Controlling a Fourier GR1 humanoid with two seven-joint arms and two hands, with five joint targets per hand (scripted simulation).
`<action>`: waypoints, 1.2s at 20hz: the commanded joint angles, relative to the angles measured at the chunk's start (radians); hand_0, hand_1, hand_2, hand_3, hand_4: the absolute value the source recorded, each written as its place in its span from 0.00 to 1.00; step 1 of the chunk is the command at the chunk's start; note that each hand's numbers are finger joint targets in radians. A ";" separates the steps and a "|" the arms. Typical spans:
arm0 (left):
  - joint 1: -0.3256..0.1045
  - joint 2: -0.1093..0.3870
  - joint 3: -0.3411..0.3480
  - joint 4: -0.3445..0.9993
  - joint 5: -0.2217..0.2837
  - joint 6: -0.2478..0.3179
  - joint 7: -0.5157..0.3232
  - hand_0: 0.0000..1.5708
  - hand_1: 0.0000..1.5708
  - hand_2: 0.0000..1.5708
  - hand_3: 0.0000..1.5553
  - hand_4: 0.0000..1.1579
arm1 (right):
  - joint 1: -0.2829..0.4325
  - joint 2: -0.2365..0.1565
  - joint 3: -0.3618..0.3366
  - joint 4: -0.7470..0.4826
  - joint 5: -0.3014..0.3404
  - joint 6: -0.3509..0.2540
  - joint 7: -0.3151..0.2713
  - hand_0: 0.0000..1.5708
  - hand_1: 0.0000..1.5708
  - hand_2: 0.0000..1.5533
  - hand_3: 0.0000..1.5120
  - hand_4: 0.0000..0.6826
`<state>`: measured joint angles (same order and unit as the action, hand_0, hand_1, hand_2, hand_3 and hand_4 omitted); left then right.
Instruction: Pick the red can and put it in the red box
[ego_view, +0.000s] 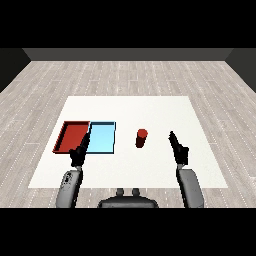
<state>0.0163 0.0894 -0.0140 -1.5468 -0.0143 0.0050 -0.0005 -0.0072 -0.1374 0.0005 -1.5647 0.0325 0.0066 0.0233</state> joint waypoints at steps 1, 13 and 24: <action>0.001 0.000 0.012 0.000 -0.009 -0.007 0.004 0.00 0.00 0.00 0.00 0.00 | 0.006 0.000 -0.042 0.001 -0.041 0.046 -0.024 0.00 0.00 0.00 0.00 0.00; 0.050 -0.023 0.068 -0.089 0.075 -0.079 -0.440 0.00 0.00 0.00 0.00 0.00 | 0.078 -0.039 -0.171 -0.092 -0.252 0.244 -0.303 0.00 0.00 0.00 0.00 0.00; -0.039 -0.006 0.109 0.011 0.087 -0.112 -0.475 0.00 0.00 0.00 0.00 0.00 | -0.031 -0.067 -0.224 0.058 -0.239 0.284 -0.327 0.00 0.00 0.00 0.00 0.00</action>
<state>0.0296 0.0725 0.0698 -1.5928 0.0627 -0.0940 -0.4504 -0.0056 -0.1960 -0.2061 -1.5172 -0.1966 0.2926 -0.3395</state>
